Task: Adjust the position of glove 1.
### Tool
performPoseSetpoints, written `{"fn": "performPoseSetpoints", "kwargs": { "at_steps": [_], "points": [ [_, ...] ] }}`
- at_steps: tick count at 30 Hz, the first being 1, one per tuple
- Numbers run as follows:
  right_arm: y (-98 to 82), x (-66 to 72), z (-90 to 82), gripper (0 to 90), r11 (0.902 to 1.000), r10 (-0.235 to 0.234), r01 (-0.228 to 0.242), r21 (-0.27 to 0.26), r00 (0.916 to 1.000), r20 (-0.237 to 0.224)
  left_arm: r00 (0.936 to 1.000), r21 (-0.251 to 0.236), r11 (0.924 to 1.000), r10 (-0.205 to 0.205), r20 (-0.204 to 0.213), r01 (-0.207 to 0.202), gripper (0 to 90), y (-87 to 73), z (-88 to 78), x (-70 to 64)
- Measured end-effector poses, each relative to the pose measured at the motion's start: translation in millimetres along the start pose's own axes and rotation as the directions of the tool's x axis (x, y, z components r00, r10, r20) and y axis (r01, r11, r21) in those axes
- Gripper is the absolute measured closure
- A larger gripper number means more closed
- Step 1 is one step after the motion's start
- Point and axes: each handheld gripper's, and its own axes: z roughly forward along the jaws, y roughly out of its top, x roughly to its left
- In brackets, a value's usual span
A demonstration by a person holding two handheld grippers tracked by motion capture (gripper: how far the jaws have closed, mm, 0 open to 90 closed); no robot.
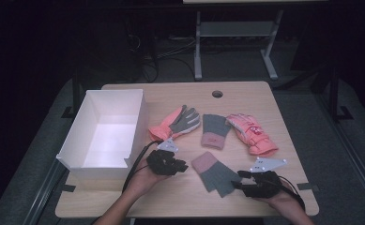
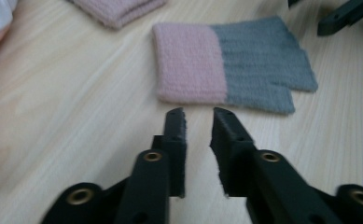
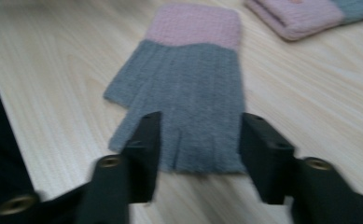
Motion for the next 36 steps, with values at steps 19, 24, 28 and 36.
{"fn": "performPoseSetpoints", "kwargs": {
  "at_steps": [19, 24, 28, 36],
  "points": [
    [5.2, 17.6, 23.2, 88.7, 0.9934, -0.073, 0.081, 0.081, 0.9919, -0.105, 0.9983, -0.007, 0.9987, 0.05, 0.029, -0.05, 89.5, 42.6, 33.1, 10.9],
    [6.2, 22.2, 27.5, 89.9, 0.991, -0.087, 0.098, 0.091, 0.9887, -0.122, 0.9976, 0.012, 0.9985, 0.053, 0.044, -0.054, 89.5, 47.8, 47.6, 10.5],
    [6.4, 24.0, 29.3, 90.0, 0.9901, -0.096, 0.108, 0.09, 0.9866, -0.132, 0.9972, 0.05, 0.997, 0.057, 0.049, -0.06, 89.5, 47.9, 63.2, 10.0],
    [6.9, 23.4, 29.5, 90.0, 0.9894, -0.093, 0.107, 0.099, 0.987, -0.131, 0.9981, 0.09, 0.9944, 0.051, 0.035, -0.054, 89.6, 42.7, 63.7, 9.0]
  ]
}}
